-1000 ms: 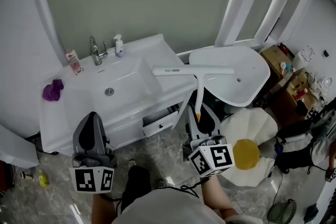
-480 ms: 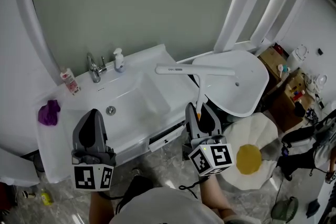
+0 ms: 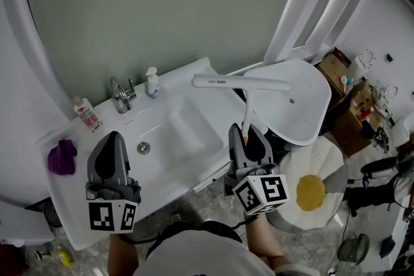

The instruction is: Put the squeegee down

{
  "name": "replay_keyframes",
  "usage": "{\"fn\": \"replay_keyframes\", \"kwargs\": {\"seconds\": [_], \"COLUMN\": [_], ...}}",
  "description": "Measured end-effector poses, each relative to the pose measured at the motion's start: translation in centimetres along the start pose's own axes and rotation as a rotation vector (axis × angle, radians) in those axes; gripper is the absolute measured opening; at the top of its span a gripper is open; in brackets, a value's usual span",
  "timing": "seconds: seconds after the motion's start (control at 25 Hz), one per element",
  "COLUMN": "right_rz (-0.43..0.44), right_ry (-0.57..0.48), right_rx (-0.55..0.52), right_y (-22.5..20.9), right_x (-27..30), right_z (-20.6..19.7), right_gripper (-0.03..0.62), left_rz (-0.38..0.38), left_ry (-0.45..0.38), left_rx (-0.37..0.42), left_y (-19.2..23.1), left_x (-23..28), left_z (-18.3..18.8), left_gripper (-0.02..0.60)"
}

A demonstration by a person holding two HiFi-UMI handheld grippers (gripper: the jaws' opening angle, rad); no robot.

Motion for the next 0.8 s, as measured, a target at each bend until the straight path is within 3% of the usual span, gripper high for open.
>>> {"fn": "replay_keyframes", "kwargs": {"seconds": [0.32, 0.8], "right_rz": [-0.028, 0.035], "right_ry": [0.039, 0.166], "right_rx": [0.004, -0.014], "right_y": [0.3, -3.0], "right_x": [2.7, 10.1], "right_z": [-0.9, -3.0], "right_gripper": [0.106, 0.106], "left_rz": [-0.032, 0.041], "left_ry": [0.019, 0.036], "left_rx": [-0.022, -0.044], "left_y": [2.3, 3.2], "left_x": [2.4, 6.5], "left_z": [-1.3, -2.5], "left_gripper": [0.005, 0.005]}}
Point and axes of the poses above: the fingertips, and each gripper's own axes: x forward along the fingers, y to its left, z out of its top, the point moved 5 cm from there along -x, backward along the fingers, and after that the axes turned 9 degrees about y, right-handed, at the moved point
